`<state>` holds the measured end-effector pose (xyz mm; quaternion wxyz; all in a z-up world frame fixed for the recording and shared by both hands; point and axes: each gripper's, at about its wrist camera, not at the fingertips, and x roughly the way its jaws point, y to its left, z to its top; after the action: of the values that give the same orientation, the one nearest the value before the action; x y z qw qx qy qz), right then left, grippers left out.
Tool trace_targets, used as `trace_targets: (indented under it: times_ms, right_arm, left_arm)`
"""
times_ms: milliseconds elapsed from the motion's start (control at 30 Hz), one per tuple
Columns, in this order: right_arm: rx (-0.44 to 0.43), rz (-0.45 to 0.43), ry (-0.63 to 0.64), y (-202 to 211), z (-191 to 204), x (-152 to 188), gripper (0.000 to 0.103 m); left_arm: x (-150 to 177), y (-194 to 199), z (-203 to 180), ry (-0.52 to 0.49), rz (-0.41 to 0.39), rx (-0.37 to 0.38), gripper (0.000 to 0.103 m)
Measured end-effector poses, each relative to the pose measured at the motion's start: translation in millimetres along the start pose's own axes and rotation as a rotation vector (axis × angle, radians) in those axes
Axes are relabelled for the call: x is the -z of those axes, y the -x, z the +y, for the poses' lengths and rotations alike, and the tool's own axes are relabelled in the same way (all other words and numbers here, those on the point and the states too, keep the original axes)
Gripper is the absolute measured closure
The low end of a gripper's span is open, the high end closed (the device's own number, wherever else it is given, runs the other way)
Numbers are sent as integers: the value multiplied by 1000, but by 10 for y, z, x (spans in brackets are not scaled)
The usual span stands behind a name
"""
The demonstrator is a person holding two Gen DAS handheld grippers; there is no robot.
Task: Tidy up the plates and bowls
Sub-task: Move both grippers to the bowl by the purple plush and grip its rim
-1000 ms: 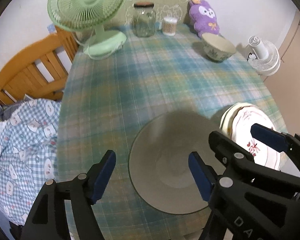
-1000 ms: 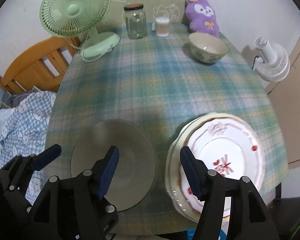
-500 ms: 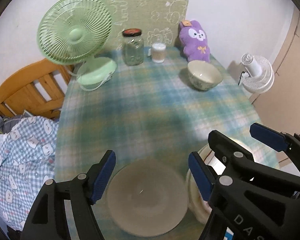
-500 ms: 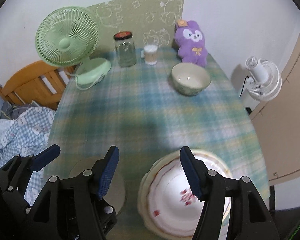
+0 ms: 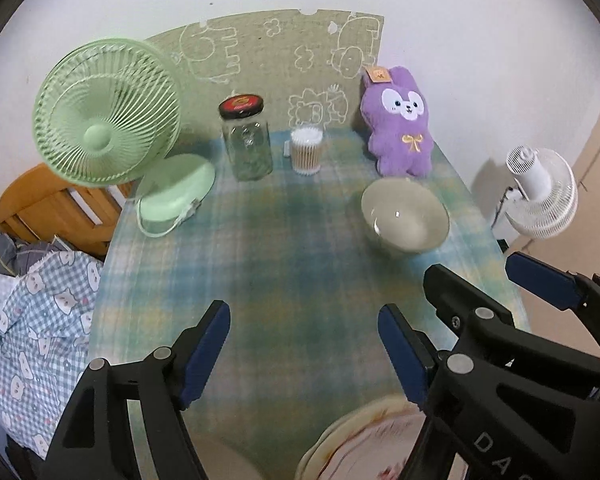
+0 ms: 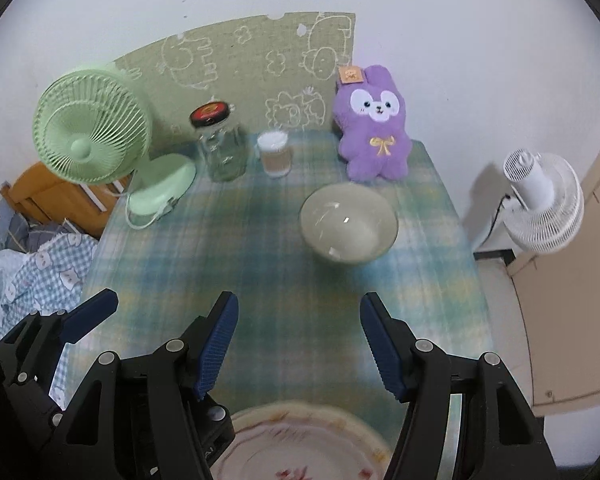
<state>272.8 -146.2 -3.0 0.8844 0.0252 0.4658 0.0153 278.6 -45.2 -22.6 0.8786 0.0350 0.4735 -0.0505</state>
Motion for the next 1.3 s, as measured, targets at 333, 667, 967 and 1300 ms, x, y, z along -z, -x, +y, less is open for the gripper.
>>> trace_targets:
  times_ms: [333, 667, 967, 1300]
  right_arm:
    - [-11, -7, 6, -590, -546, -563, 36]
    - [-22, 7, 9, -1303, -844, -923, 36]
    - [-25, 70, -47, -1874, -1049, -932, 50]
    - [-15, 131, -75, -2142, -1162, -840, 72]
  left_arm:
    - [-566, -614, -444, 34, -14, -36, 25]
    - [-886, -1362, -578, 77, 18, -19, 25]
    - [-949, -1868, -673, 41, 75, -61, 41]
    - [-868, -2136, -657, 56, 154, -48, 73]
